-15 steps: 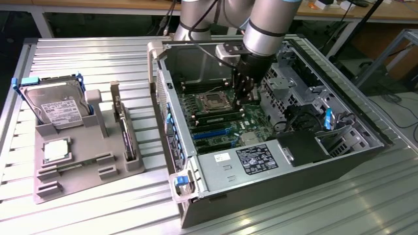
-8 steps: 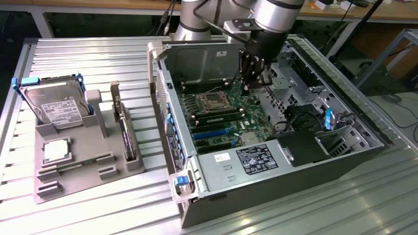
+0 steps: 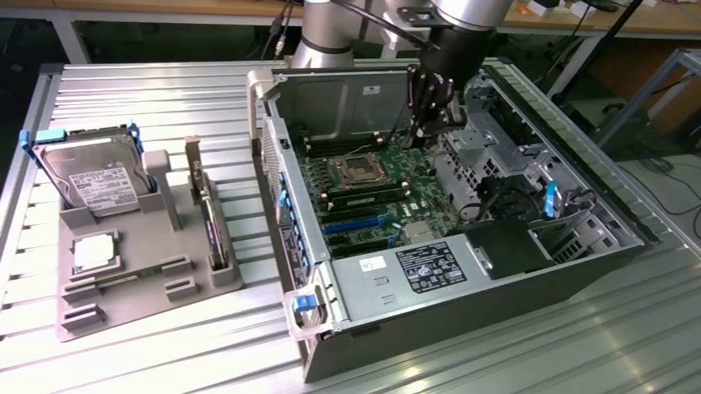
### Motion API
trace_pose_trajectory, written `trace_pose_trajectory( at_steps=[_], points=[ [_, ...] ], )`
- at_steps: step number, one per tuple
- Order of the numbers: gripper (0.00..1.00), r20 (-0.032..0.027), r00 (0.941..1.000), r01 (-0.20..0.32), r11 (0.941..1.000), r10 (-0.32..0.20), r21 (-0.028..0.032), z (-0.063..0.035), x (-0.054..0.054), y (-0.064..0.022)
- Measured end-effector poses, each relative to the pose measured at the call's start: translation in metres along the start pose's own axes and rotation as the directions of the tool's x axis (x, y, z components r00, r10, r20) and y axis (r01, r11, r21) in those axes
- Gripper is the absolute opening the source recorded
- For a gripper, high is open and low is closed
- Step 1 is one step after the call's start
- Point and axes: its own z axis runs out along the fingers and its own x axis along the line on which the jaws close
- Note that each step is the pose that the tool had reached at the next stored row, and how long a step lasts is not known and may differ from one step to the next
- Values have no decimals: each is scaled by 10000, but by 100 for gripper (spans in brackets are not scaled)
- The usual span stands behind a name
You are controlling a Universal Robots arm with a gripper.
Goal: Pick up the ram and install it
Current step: 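Press down the ram until it locks into place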
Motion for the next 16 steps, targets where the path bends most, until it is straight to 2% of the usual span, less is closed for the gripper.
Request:
trace_pose_trajectory(
  at_steps=[5, 9, 12, 13, 14, 16],
  points=[
    [11, -22, 10000, -1, 10000, 1, 1, -19, 1, 1],
    [11, -14, 9963, -859, 9963, 859, -19, -19, 0, 1],
    [11, -6, 9881, -1535, 9881, 1535, -36, -19, 0, 1],
    [11, -4, 9826, -1855, 9826, 1855, -44, -20, 0, 1],
    [11, 1, 9731, -2302, 9731, 2302, -55, -19, 0, 1],
    [11, 5, 9634, -2680, 9634, 2680, -65, -19, 1, 1]
  ],
)
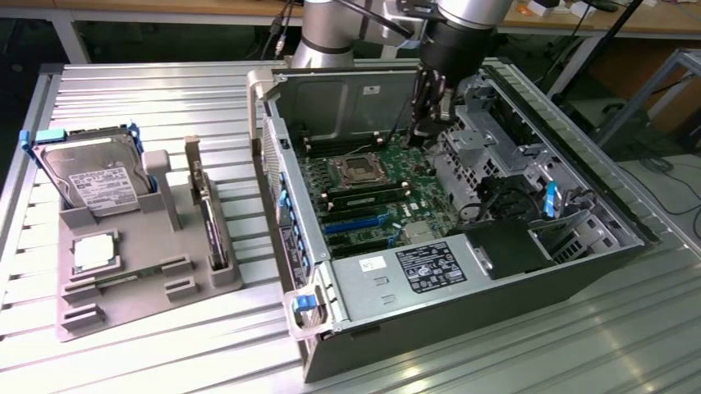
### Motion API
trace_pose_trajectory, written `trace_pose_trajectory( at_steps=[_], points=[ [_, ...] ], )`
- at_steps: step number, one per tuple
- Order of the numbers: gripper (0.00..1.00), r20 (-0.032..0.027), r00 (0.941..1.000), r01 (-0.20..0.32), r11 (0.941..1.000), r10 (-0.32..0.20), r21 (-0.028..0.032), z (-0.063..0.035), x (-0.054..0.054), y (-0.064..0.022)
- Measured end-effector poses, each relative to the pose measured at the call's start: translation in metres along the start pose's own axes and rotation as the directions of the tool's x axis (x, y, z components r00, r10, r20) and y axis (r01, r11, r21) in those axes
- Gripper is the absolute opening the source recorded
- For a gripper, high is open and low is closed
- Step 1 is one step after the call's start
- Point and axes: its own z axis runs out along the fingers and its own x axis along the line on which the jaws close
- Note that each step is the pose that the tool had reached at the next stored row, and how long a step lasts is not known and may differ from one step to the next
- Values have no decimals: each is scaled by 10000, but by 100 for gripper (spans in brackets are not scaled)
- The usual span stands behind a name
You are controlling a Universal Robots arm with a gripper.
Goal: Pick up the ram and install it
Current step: 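Press down the ram until it locks into place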
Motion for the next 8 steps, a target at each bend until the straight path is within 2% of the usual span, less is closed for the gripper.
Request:
trace_pose_trajectory(
  at_steps=[2, 5, 6, 7, 8],
  points=[
    [11, 5, 9992, -400, 9992, 400, -10, 0, 0, 0],
    [11, 17, 9911, -1335, 9910, 1335, -36, 0, 0, 0],
    [11, 19, 9862, -1655, 9862, 1655, -44, 0, 0, 0],
    [11, 24, 9782, -2077, 9782, 2077, -57, 0, 0, 0],
    [11, 26, 9726, -2325, 9726, 2325, -63, 0, 0, 0]
  ],
)
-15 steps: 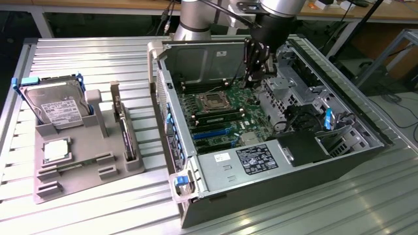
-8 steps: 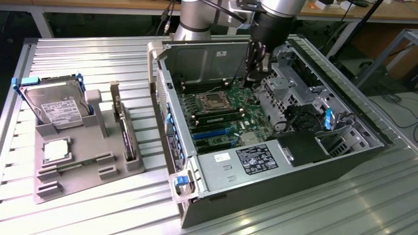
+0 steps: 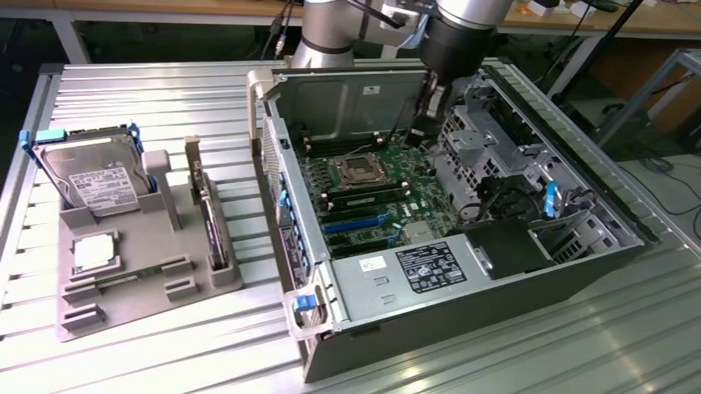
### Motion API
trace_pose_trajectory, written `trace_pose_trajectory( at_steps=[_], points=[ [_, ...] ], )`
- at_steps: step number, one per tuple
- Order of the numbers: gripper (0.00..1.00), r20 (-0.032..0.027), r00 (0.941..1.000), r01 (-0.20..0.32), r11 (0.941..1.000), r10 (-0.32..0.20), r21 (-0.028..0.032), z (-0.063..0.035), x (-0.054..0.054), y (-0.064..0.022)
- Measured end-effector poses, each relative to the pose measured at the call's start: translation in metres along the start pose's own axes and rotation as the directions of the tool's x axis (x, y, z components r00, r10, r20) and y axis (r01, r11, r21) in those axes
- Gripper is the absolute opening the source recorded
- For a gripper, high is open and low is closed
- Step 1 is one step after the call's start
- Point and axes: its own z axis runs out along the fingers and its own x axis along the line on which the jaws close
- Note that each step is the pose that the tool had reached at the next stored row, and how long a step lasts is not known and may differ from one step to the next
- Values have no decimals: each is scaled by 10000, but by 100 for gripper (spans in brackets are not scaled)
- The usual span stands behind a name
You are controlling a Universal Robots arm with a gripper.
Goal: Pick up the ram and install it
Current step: 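Press down the ram until it locks into place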
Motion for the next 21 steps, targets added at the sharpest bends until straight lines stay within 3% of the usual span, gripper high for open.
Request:
trace_pose_trajectory(
  at_steps=[2, 4, 6, 9, 11, 12, 13, 15, 17, 20, 21],
  points=[
    [11, 9, 9975, -705, 9975, 705, -18, 0, 0, 0],
    [11, 13, 9945, -1045, 9945, 1045, -27, 0, 0, 0],
    [11, 20, 9860, -1670, 9859, 1670, -45, 0, 0, 0],
    [11, 28, 9655, -2603, 9655, 2603, -71, 0, 0, 0],
    [11, 30, 9562, -2927, 9562, 2927, -81, 0, 0, 0],
    [11, 32, 9485, -3168, 9484, 3169, -88, 0, 0, 0],
    [11, 34, 9346, -3557, 9345, 3558, -100, 0, 0, 0],
    [11, 35, 9169, -3990, 9169, 3991, -114, 0, 0, 0],
    [11, 35, 9046, -4261, 9046, 4262, -122, 0, 0, 0],
    [11, 36, 8719, -4897, 8718, 4898, -143, 0, 0, 0],
    [11, 36, 8556, -5175, 8556, 5176, -153, 0, 0, 0]
  ],
)
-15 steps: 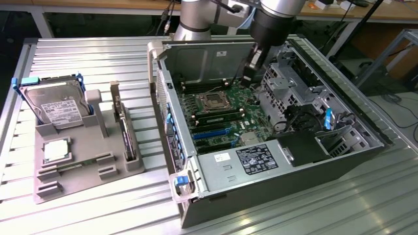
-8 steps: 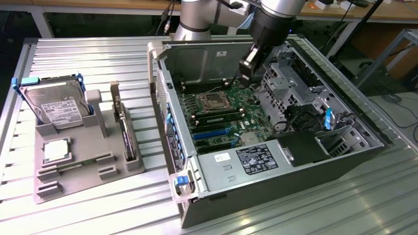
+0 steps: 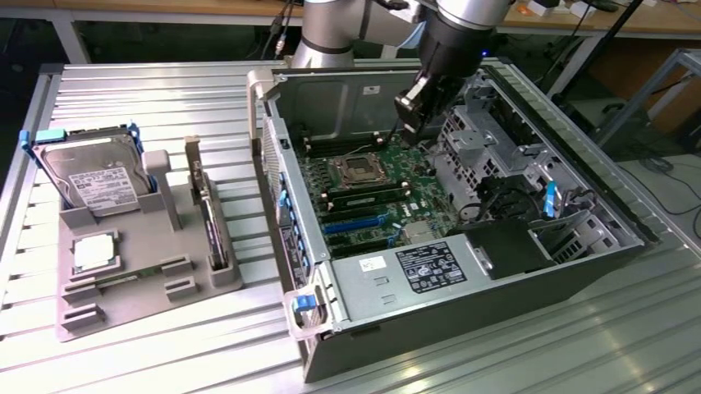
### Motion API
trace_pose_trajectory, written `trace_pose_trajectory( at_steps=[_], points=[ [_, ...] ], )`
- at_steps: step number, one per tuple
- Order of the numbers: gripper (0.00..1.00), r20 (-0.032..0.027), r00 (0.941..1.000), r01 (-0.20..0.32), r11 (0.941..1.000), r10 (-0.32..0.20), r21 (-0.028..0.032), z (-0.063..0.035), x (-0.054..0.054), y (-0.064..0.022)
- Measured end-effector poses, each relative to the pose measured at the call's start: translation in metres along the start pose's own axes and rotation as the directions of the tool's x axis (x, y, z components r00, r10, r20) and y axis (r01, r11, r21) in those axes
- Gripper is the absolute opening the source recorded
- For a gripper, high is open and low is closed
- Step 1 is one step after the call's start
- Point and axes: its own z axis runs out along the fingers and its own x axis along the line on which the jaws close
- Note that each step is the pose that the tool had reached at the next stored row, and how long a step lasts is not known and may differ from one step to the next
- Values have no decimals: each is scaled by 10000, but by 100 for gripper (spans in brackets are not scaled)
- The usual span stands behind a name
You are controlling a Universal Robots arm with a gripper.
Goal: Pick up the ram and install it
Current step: 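Press down the ram until it locks into place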
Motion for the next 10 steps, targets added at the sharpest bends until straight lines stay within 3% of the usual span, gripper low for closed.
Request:
trace_pose_trajectory(
  at_steps=[4, 6, 8, 10],
  points=[
    [11, 13, 9944, -1060, 9944, 1060, -27, 0, 0, 0],
    [11, 20, 9853, -1711, 9852, 1711, -45, 0, 0, 0],
    [11, 23, 9799, -1993, 9799, 1993, -53, 0, 0, 0],
    [11, 28, 9663, -2573, 9663, 2573, -70, 0, 0, 0]
  ],
)
